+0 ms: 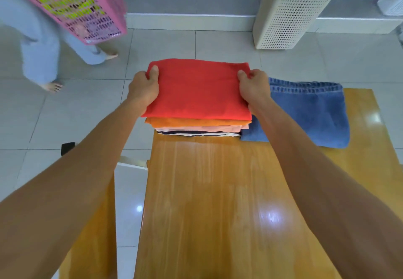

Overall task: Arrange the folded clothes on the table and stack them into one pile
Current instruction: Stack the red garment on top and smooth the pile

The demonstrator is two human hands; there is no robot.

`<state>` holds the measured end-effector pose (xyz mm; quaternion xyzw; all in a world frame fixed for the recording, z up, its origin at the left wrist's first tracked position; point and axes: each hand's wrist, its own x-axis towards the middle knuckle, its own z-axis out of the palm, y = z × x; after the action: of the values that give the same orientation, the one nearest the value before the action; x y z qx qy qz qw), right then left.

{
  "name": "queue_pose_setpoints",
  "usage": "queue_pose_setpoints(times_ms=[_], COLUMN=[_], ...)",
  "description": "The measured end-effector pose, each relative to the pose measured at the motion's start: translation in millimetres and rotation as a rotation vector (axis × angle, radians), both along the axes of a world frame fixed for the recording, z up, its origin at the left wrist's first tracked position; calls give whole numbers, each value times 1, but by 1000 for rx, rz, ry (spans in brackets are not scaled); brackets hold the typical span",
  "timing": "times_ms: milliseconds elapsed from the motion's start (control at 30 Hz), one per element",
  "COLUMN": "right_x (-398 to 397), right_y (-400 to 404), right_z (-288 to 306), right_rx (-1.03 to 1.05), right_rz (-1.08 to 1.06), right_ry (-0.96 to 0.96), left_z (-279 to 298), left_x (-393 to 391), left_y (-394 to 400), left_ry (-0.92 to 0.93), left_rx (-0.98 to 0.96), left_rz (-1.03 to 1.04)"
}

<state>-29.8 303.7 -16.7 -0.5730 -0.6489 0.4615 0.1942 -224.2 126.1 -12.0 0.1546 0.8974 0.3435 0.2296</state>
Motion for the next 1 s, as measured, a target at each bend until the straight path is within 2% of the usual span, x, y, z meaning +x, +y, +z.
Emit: queue_pose_setpoints(times_ms=[167,367,433,500,567,633,700,767,833,933,1000], right_x=[-2,3,5,1,-13,-30,-38,-32,-19,-1,4], right_y=[4,-7,-9,-16,-30,-48,-65,-69,-64,-45,-35], right_z=[0,5,17,26,29,26,13,-1,-9,-5,1], right_rx=[19,0,143,390,649,793,784,698,649,501,456], right_rz=[-33,-13,-44,-42,93,348,589,674,633,519,440], right_ry=[61,-27,-122,-180,-188,-258,-375,-471,-529,-587,-614], left_z=[1,-4,2,8,12,11,0,-14,-20,-17,-14], left_x=[-9,1,-1,4,19,39,53,51,41,30,32], left_y=[-2,-5,-5,-4,4,15,19,11,-1,-13,-14], left_ry=[109,187,297,511,710,784,745,694,663,477,489], left_rx=[-1,-84,-112,-84,25,47,-73,-175,-199,-215,-250], left_rz=[-21,-21,-10,-19,-117,-330,-510,-549,-518,-450,-445])
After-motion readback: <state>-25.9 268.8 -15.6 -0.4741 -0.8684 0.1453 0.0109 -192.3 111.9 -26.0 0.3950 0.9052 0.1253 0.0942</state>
